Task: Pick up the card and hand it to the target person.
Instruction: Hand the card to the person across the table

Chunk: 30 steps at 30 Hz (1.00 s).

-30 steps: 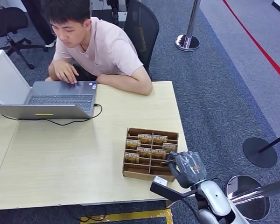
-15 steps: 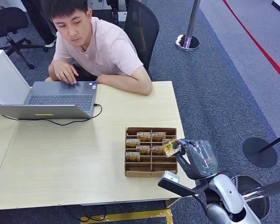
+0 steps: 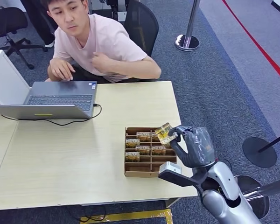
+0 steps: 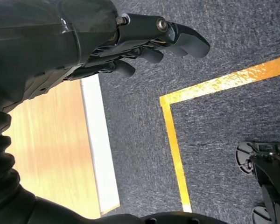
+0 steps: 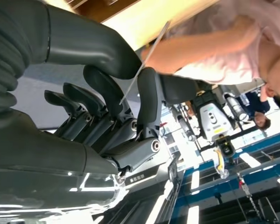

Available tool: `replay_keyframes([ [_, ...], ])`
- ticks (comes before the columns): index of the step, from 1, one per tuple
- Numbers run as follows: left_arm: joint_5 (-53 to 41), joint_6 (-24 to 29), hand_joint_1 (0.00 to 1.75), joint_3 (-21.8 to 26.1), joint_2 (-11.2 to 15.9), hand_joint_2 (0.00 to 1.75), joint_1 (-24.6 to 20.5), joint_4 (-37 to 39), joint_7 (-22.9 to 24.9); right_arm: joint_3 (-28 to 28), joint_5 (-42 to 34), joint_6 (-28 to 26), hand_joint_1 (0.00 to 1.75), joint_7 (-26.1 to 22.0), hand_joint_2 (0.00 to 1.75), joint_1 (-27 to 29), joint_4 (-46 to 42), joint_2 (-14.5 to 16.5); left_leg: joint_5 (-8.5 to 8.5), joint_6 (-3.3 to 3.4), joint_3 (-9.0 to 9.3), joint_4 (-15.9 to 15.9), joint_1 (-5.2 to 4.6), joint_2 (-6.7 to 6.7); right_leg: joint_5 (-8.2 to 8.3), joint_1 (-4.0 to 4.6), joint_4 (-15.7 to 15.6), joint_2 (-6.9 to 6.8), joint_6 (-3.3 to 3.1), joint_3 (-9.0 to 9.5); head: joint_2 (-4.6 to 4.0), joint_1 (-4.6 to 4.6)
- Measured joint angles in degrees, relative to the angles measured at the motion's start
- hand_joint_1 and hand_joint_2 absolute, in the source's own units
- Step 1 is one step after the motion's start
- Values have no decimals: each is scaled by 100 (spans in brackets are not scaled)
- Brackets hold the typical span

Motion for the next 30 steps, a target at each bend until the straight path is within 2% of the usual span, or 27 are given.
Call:
replay_keyframes([
  [7,-175,-74,0,0,-4,175,-13,0,-43,303,-394,-14,175,-165,175,-1239,1610,774,13,-5,9,1,2,1,8,1,3,1,-1,0,-2,0],
  [12,-251,-150,0,0,-4,175,-49,0,-19,402,-397,-54,175,-108,175,-1981,2624,1257,15,-8,9,1,2,-1,8,1,4,0,-1,-1,-1,1],
  [22,-328,-157,0,0,-4,175,-76,0,18,456,-243,-68,175,0,175,-2924,3936,1778,16,-8,7,2,2,-2,8,1,4,-1,-1,-1,0,1],
  [26,-330,-238,0,0,-3,175,-81,0,-9,509,-161,-82,0,33,175,-3194,4377,1911,16,-8,7,2,2,-2,8,1,4,-1,-1,-1,-1,1],
  [28,-330,-288,0,0,-2,175,-83,0,-38,526,-145,-93,0,30,175,-3285,4557,1966,16,-8,7,2,2,-2,8,1,4,-2,-1,-1,-1,1],
  [30,-330,-276,0,0,-2,87,-85,0,-57,536,-140,-106,0,21,175,-3372,4721,2016,16,-8,7,2,2,-2,8,1,5,-1,-1,-1,0,0],
])
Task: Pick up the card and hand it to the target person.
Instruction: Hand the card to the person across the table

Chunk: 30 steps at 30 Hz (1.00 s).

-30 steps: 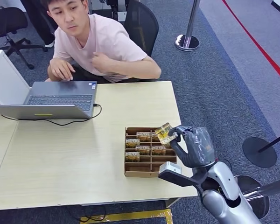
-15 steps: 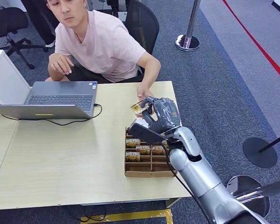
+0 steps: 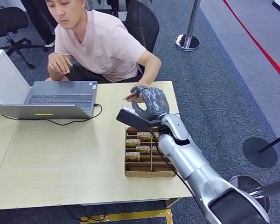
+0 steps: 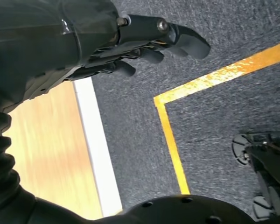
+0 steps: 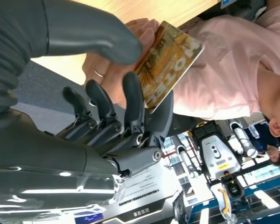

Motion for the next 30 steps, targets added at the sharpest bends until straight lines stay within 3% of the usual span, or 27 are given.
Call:
replay_keyframes([
  [2,1,34,0,1,0,0,-3,0,-4,15,1,-21,0,-4,175,-85,184,48,0,0,0,0,0,0,0,0,0,0,0,0,0,0],
  [11,2,116,0,8,0,0,-5,0,10,33,-174,-144,0,-49,175,-281,613,117,0,0,0,1,0,-1,0,0,0,-1,0,-1,0,0],
  [17,2,134,0,50,2,0,0,0,2,-220,-967,-40,0,-225,175,-365,667,55,0,0,2,2,-1,-2,0,0,-1,-1,0,-1,0,-1],
  [22,3,170,0,95,20,0,39,0,-14,-695,-1559,106,0,-308,175,-496,611,-197,0,0,1,4,-2,-2,1,-2,-1,-2,1,-1,-1,-1],
  [30,34,282,0,228,136,0,88,0,119,-1534,-1938,138,0,-381,175,-596,357,-867,0,0,0,6,-4,-6,1,-3,-2,-5,1,-1,-1,0],
])
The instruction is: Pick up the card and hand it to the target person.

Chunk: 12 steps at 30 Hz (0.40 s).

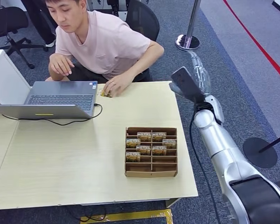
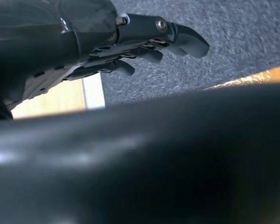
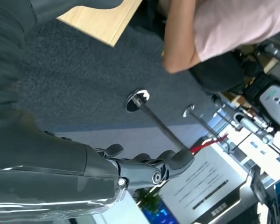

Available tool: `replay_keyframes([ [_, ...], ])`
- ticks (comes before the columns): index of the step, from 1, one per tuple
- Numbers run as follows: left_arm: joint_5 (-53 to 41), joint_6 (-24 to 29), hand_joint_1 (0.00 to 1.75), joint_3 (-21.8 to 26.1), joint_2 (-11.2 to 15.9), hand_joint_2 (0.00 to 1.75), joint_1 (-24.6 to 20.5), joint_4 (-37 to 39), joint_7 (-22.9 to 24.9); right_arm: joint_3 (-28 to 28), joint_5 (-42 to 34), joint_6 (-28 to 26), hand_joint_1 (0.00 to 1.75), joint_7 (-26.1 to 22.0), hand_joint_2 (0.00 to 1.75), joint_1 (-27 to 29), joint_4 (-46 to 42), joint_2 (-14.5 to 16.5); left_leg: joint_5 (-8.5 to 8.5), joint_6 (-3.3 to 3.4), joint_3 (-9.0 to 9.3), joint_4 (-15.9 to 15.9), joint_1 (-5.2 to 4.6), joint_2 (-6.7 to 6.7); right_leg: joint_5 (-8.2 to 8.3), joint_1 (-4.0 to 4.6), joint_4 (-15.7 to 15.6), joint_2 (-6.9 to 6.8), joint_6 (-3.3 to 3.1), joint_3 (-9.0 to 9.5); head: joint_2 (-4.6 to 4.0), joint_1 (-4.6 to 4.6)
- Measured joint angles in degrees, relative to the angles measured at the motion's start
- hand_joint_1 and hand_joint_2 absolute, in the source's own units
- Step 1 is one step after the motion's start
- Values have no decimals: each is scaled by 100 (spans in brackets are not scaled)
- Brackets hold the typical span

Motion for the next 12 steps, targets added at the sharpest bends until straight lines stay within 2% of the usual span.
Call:
replay_keyframes([
  [7,36,134,0,139,130,0,4,0,46,-688,-46,-265,0,-145,175,196,-119,-617,0,0,-1,1,1,-8,0,1,-1,-10,0,0,1,-2],
  [12,84,232,0,241,215,0,17,0,30,-1224,-85,-639,0,-585,175,774,-282,-1003,-2,2,-6,1,0,-19,-1,0,-3,-20,1,1,1,0],
])
